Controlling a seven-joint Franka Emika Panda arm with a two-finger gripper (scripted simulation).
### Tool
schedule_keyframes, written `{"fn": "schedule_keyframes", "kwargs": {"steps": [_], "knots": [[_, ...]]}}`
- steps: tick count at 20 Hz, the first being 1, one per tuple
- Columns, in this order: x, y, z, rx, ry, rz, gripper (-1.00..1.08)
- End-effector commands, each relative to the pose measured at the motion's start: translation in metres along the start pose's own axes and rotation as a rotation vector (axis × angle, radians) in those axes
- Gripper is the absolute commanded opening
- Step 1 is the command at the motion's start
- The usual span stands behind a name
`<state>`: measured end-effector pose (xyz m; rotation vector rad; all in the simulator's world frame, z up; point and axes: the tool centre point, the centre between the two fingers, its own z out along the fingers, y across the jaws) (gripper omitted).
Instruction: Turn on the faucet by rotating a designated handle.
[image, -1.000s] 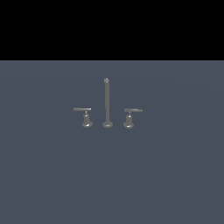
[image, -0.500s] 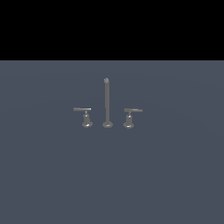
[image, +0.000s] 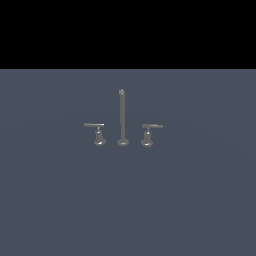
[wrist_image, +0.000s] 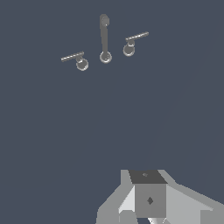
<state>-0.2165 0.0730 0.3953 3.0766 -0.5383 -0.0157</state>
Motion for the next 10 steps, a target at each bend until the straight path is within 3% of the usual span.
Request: {"fn": "schedule_keyframes", "kwargs": {"steps": [1, 10], "knots": [[0.004, -0.013, 0.012, 0.002, -0.001, 0.052, -1.0], [0.024, -0.056, 0.056, 0.008, -0.004, 0.233, -1.0]]}}
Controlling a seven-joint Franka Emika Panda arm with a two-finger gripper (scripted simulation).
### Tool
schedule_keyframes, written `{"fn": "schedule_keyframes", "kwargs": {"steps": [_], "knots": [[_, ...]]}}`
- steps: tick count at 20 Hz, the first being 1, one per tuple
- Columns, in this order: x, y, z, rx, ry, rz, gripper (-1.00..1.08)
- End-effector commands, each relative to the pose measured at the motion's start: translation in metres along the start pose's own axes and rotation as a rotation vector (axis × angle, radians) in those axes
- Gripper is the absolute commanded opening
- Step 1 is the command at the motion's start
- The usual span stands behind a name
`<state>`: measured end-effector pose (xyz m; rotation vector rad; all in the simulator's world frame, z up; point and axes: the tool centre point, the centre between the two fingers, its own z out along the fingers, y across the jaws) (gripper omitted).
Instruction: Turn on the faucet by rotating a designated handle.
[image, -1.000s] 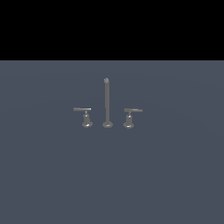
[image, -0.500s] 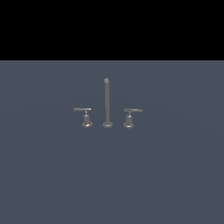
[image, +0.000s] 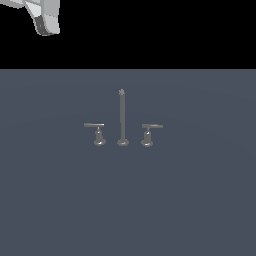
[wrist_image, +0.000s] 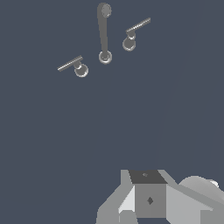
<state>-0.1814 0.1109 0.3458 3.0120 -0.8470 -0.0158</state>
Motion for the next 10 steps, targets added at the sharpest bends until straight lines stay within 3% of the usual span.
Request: {"fn": "schedule_keyframes", "kwargs": {"steps": [1, 10], "knots": [[0.004, -0.013, 0.012, 0.003, -0.001, 0.051, -1.0], [0.024, -0.054, 0.053, 0.009, -0.004, 0.222, -1.0]]}}
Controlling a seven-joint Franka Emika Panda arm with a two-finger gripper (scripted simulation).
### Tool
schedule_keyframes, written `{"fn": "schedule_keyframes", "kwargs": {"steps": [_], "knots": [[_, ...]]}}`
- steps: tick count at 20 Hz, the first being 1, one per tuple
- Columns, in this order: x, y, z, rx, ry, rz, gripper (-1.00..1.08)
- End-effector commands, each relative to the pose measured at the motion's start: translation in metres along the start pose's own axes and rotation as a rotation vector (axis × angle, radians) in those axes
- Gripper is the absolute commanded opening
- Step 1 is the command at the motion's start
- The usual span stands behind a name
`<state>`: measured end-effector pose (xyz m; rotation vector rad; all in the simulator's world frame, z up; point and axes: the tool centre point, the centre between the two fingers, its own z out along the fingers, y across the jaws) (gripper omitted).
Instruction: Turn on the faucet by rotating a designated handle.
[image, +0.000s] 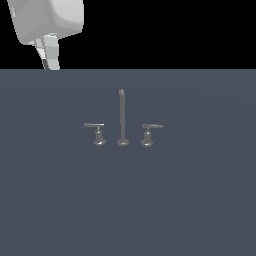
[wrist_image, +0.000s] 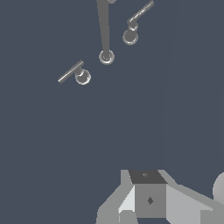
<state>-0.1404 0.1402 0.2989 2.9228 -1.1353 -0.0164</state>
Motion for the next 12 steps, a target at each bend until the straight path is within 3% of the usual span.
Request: {"fn": "schedule_keyframes", "kwargs": {"steps": [1, 12], "knots": [[0.004, -0.012, 0.011, 0.003, -0.001, 0.047, -1.0], [0.027, -0.056, 0.055, 0.009, -0.003, 0.233, -1.0]]}}
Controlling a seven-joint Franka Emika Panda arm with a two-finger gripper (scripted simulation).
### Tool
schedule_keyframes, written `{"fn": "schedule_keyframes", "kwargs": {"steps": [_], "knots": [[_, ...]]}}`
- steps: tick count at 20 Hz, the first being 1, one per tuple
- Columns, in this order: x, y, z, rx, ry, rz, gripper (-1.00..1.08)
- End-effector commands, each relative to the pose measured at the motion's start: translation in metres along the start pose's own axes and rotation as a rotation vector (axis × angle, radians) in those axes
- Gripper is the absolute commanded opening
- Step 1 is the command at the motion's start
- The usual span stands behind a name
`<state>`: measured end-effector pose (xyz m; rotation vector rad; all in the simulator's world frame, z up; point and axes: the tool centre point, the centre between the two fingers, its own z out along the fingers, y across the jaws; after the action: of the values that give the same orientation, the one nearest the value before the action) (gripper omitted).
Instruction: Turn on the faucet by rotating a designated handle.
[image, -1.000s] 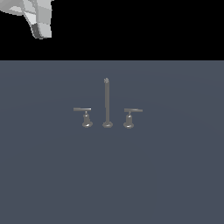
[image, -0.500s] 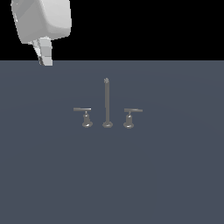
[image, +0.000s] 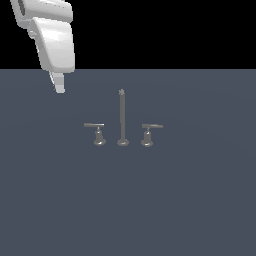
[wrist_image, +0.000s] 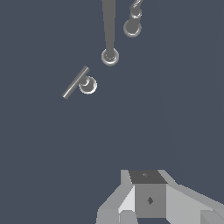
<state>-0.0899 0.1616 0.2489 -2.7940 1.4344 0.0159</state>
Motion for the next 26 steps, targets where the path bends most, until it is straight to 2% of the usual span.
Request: {"fn": "schedule_keyframes", "kwargs": {"steps": [1, 14, 26], "knots": [[0.004, -0.011, 0.01, 0.002, 0.0, 0.042, -1.0], [0.034, -0.063, 0.065, 0.003, 0.004, 0.27, -1.0], [0.084, -0.112, 0.125, 0.004, 0.01, 0.527, -1.0]]}}
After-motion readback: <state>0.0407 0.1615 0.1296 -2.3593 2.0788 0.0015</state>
